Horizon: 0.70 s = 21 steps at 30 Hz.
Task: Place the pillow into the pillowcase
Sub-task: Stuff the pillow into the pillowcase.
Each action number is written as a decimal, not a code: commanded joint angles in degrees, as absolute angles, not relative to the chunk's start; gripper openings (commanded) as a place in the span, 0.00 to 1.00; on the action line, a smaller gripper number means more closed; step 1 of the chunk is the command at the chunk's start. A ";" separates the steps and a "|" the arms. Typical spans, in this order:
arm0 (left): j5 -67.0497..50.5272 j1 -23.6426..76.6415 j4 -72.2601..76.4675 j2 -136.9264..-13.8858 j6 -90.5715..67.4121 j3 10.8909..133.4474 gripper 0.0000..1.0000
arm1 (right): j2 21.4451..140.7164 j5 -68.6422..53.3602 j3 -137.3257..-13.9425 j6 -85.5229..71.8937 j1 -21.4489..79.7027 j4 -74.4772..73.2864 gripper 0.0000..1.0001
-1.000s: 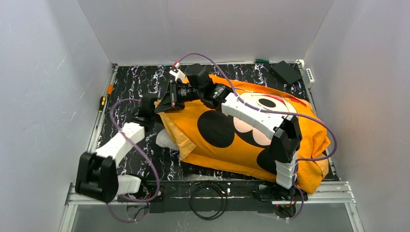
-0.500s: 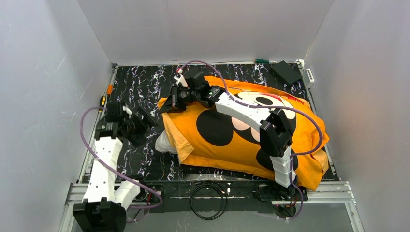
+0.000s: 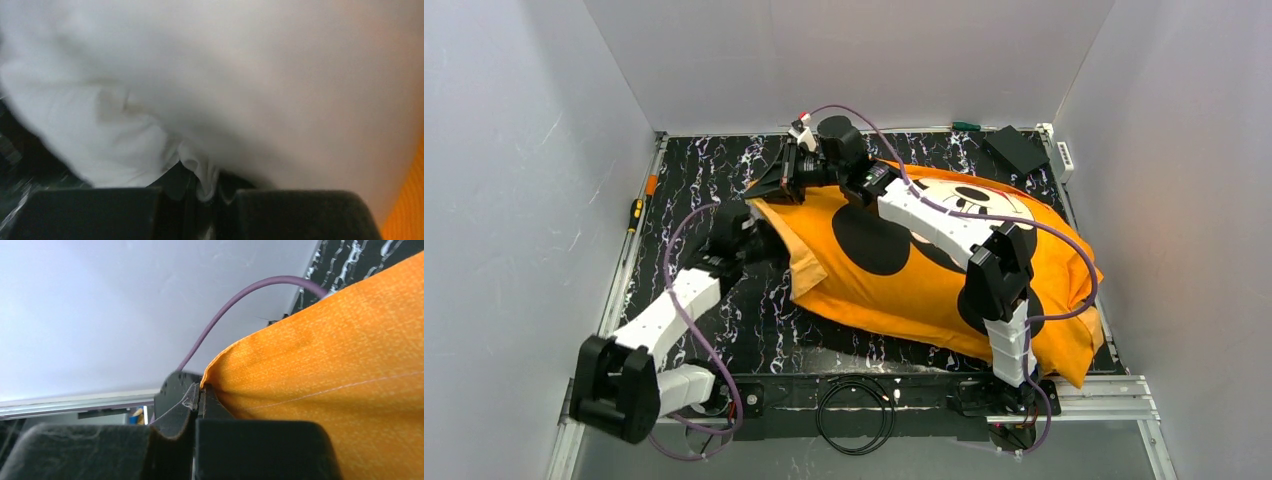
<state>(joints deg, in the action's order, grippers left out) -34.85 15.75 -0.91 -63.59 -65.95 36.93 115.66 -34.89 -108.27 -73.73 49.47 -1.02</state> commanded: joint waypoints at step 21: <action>-26.89 25.92 -12.40 -63.97 -57.22 46.72 0.51 | 106.68 -31.48 -95.20 -83.86 48.99 21.35 0.01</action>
